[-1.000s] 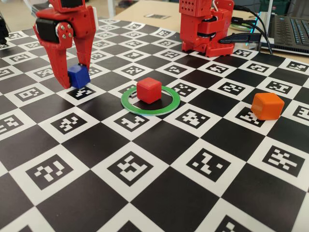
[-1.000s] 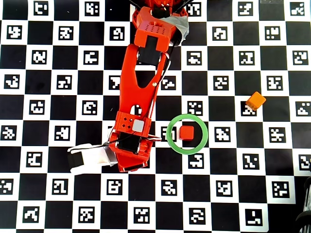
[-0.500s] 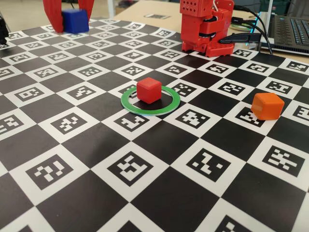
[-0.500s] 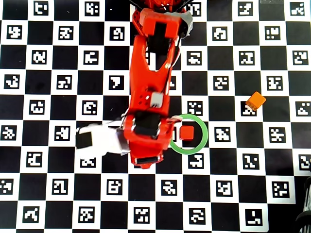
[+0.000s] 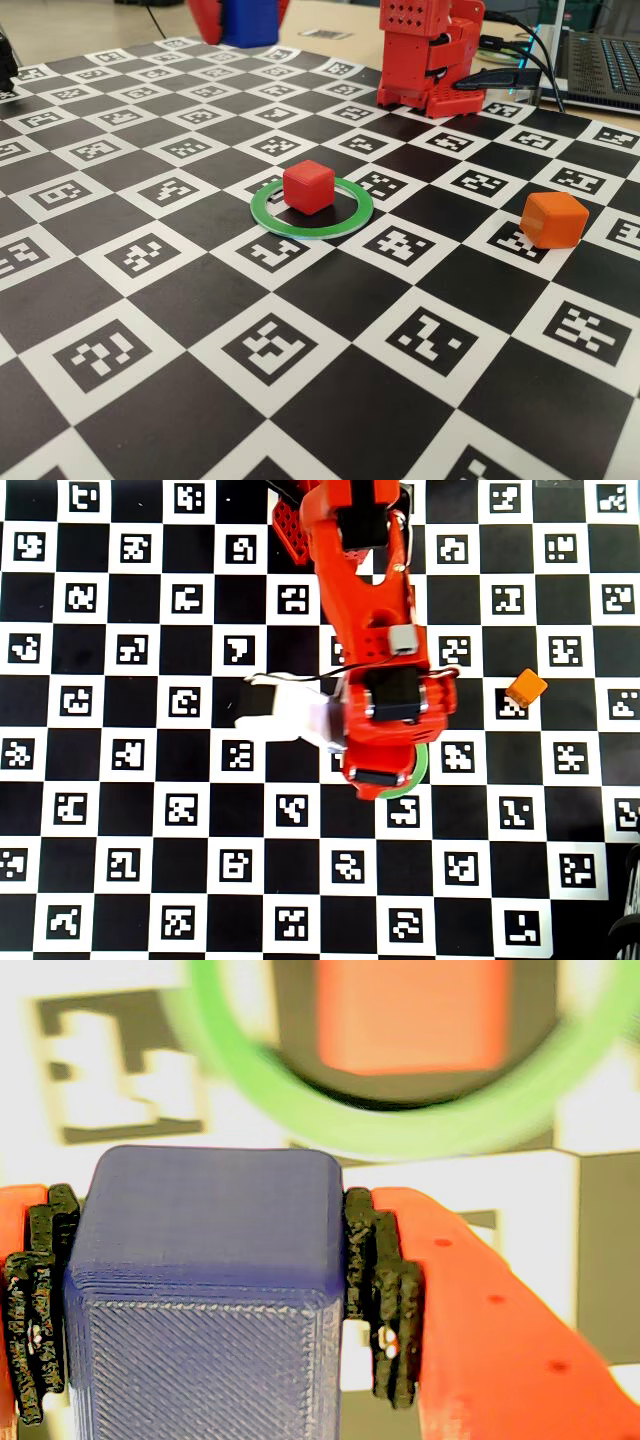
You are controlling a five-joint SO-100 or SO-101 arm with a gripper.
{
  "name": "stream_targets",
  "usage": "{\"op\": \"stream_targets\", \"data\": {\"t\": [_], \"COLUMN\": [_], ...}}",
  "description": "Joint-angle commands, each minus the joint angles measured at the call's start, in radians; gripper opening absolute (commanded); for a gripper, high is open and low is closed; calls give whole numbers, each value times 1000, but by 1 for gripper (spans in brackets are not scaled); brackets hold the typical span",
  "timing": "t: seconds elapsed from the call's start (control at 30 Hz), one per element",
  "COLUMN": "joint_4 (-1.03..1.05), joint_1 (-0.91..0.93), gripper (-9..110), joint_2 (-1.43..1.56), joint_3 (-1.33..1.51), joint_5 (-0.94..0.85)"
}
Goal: Grab the red cube then put it in the green circle then put the blue cube on top and finally the orange cube on top
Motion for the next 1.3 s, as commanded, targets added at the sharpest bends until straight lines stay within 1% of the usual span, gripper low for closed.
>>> {"op": "stream_targets", "data": {"t": [0.0,0.6,0.87,1.27], "joint_4": [-5,-360,-451,-509], "joint_1": [-35,-46,-49,-52], "gripper": [8,8,8,8], "joint_2": [123,259,252,195], "joint_3": [71,494,558,588], "joint_5": [34,74,66,52]}}
